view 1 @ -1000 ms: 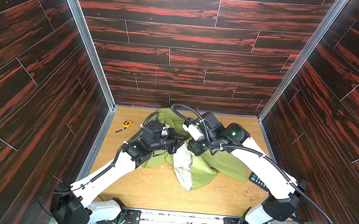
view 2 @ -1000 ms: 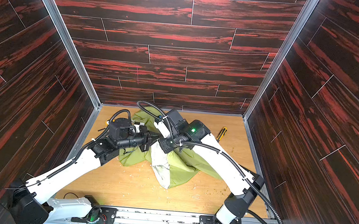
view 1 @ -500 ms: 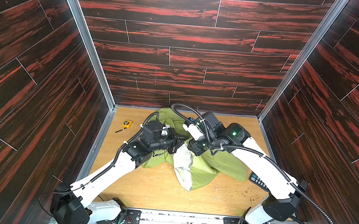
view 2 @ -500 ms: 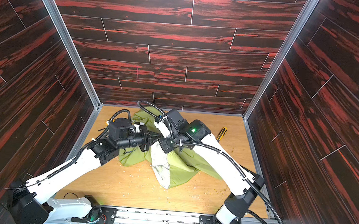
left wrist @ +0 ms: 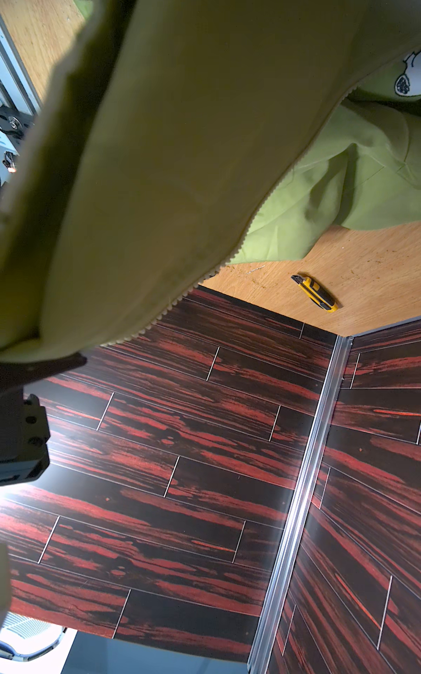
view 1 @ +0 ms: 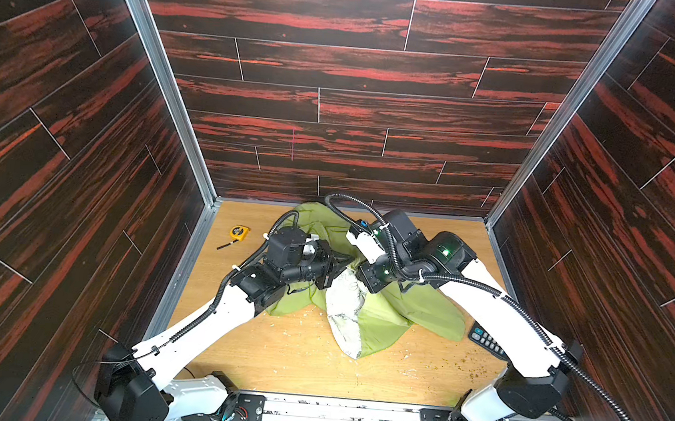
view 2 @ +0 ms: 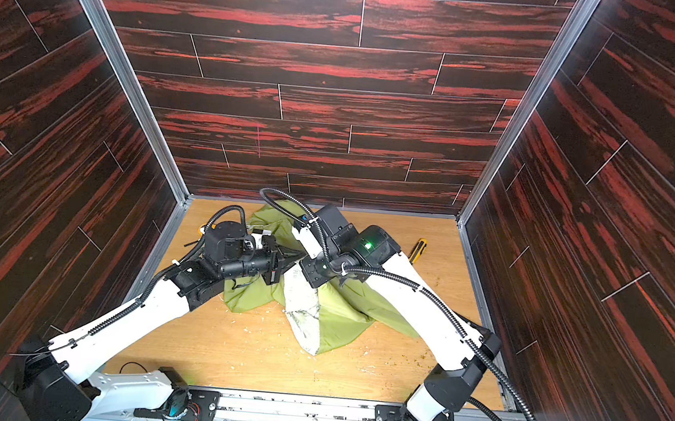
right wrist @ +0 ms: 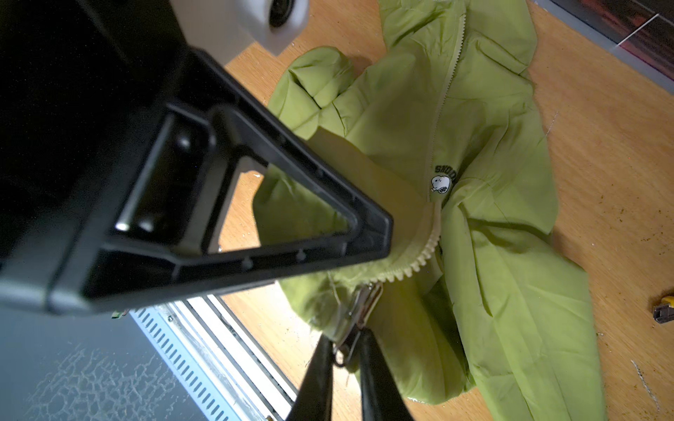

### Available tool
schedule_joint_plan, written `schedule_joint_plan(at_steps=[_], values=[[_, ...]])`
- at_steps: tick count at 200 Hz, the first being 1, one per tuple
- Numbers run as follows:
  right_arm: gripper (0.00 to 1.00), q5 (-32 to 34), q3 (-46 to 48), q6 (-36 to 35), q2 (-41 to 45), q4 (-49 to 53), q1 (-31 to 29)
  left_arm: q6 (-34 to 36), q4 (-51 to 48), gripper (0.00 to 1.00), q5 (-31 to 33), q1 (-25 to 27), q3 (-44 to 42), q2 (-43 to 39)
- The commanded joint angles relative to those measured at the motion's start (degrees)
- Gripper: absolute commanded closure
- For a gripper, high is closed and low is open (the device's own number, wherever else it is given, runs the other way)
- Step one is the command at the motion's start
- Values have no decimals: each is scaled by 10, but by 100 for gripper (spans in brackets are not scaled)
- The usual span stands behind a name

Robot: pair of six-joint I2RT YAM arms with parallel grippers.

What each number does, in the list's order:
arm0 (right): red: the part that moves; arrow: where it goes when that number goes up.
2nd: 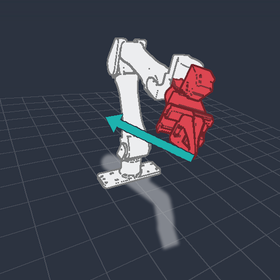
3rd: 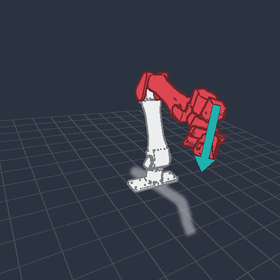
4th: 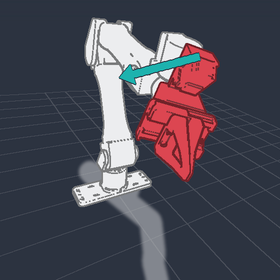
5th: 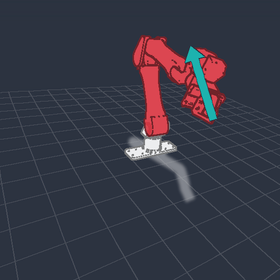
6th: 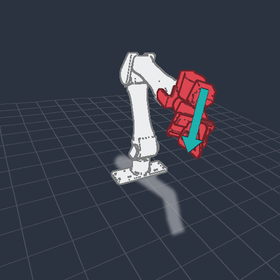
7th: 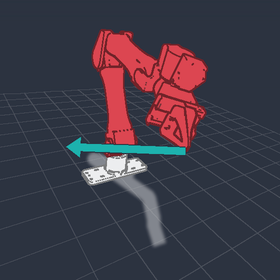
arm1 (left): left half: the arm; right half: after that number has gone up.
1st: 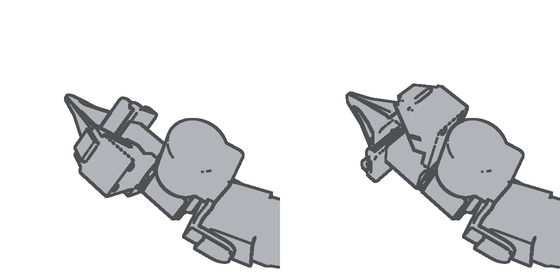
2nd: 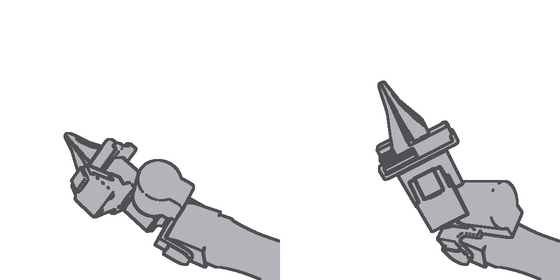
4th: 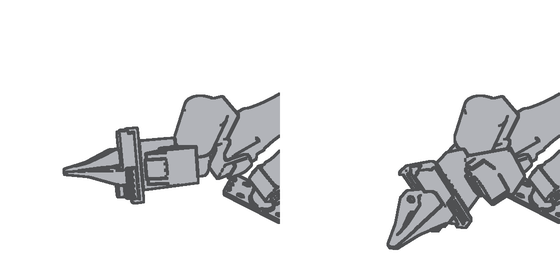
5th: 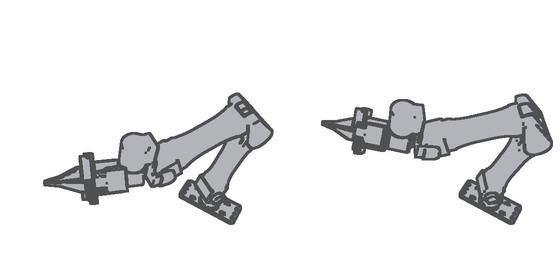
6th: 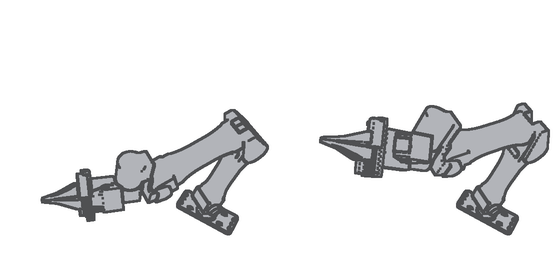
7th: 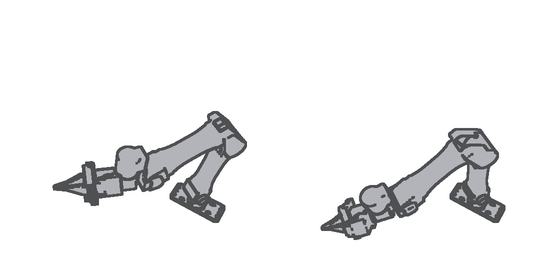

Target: Zip up the jacket

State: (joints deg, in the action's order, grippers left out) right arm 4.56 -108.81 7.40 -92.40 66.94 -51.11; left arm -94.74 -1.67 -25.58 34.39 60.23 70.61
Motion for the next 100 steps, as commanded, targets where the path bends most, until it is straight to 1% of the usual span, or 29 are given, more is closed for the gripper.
schedule_joint_plan(at_steps=[1, 17, 50, 100], values=[[79, -1, -13, -3, 25, 8, -2, 2, 18, 100, -15, -2, 8, 1], [74, -3, -13, -3, 24, 8, -1, 2, 19, 100, -17, -1, 8, 2], [69, -2, -14, -6, 23, 5, -1, 2, 20, 100, -17, -1, 9, 4], [71, 0, -12, -7, 26, 5, 6, 2, 22, 100, -20, -2, 10, 7]])
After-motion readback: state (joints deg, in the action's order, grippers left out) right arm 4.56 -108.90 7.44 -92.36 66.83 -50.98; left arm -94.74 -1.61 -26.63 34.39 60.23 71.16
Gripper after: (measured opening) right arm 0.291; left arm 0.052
